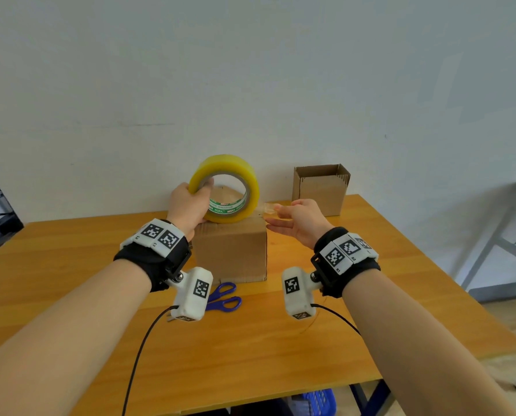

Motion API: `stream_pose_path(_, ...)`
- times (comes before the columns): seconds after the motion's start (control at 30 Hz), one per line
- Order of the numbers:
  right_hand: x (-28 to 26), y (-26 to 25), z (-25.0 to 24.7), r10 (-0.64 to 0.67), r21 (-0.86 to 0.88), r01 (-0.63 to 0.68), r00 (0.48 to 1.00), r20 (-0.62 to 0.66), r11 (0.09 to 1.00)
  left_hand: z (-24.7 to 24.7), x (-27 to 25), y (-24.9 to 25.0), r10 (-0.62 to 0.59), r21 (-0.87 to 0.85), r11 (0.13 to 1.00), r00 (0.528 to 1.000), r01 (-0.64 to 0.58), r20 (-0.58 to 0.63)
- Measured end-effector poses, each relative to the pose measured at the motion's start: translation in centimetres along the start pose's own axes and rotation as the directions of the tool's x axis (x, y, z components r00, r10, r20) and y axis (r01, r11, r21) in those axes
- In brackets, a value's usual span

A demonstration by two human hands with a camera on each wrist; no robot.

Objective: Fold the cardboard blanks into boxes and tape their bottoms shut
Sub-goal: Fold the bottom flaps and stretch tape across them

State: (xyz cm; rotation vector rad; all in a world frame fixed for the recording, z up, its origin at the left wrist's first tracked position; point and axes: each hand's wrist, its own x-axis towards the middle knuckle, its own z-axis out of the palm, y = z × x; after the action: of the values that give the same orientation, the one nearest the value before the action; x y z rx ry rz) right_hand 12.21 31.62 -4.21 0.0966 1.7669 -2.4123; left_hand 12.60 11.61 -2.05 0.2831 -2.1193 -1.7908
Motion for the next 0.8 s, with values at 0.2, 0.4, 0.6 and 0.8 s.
stream_pose_path(0.2, 0.3, 0.4, -0.8, 0.027, -0.085, -0.027, 1.000, -0.006, 0.996, 0.0, -0.2, 0.3, 0.002, -0.007, 1.000, 1.000, -0.002, -0.003)
stream_pose_path(0.4, 0.8, 2.1, -0.6, 0.062, -0.060, -0.063, 0.998, -0.021, 0.996, 0.1, -0.1, 0.4, -0.025, -0.050, 0.998, 1.000, 0.025, -0.003)
stream_pose_path(0.6, 1.2, 2.8, -0.2, 0.043, -0.098, -0.049, 0.997, -0.062, 0.994, -0.1, -0.4, 0.2, -0.042, -0.089, 0.995, 0.999, 0.045, 0.034)
stream_pose_path(0.8, 1.3, 3.6, 0.1, 0.009, -0.203, -0.025, 0.997, -0.081, 0.979, -0.2, -1.0, 0.3, -0.023, -0.129, 0.991, 0.996, 0.035, 0.092)
